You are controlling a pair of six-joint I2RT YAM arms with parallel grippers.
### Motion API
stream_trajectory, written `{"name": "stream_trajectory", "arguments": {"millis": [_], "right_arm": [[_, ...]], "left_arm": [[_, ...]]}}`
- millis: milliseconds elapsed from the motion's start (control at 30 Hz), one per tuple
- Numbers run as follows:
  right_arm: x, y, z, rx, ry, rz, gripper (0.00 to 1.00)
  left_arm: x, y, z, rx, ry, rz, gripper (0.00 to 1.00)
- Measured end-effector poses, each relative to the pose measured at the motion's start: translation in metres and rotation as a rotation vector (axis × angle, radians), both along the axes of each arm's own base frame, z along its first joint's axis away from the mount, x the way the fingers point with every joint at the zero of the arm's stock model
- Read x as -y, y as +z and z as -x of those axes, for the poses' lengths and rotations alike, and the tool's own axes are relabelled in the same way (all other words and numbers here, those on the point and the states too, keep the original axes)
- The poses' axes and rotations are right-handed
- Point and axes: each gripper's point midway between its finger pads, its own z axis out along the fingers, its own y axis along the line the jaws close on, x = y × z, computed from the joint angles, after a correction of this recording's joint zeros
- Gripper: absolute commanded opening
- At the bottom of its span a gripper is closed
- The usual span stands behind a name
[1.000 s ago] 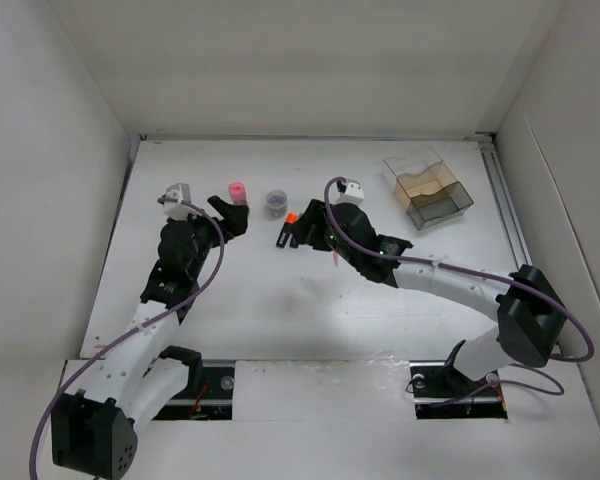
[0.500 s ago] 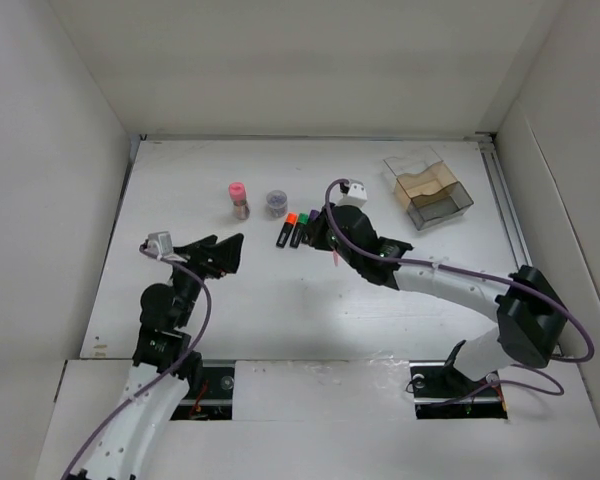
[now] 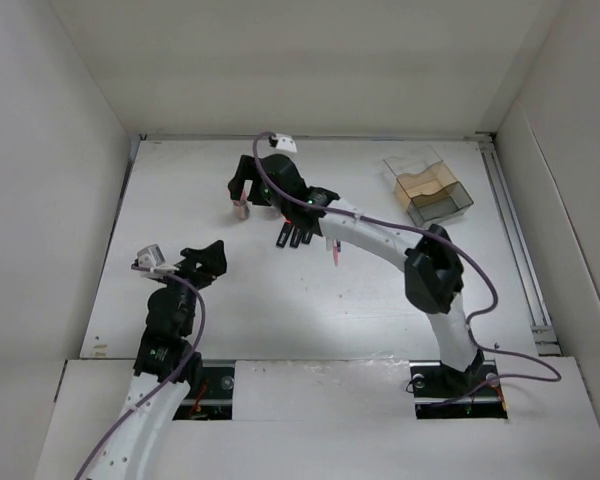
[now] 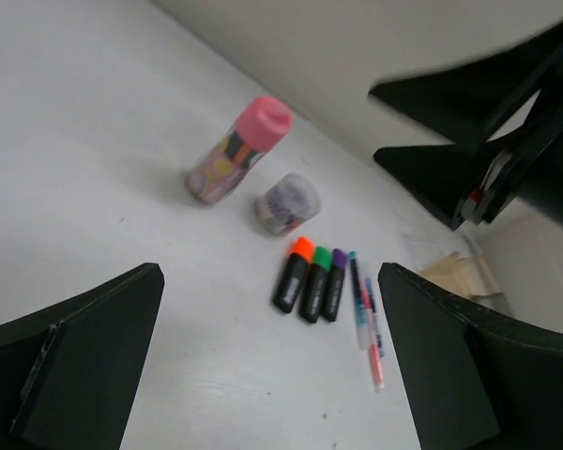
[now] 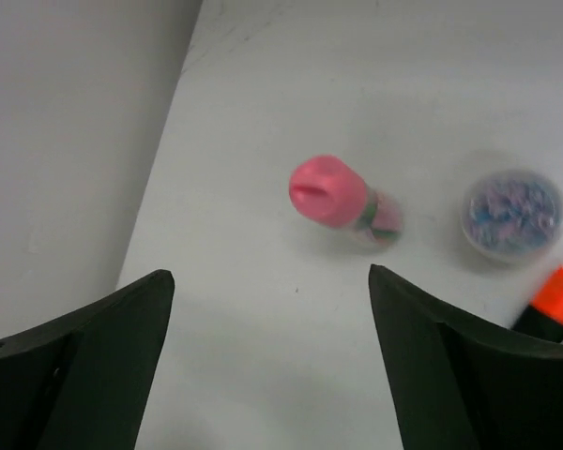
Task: Sort the stationery into containers
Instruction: Pick up the stationery from the center of the board.
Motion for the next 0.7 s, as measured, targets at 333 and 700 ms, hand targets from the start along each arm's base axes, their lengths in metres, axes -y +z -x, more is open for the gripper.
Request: {"name": "stream_trajectory", "arguments": {"millis": [333, 700], "right_arm": [[-0.055, -0.047, -0.055, 0.02, 0.008, 0.141, 0.99], [-0.05, -0.114, -0.062, -0.021, -0.015, 0.256, 0.84]], "left_arm": [[-0.006, -0.019, -0.006, -0.127, 0.061, -0.025, 0.93], [-0.009, -0.012, -0.005, -0.108, 0.075, -0.015, 0.82]]}}
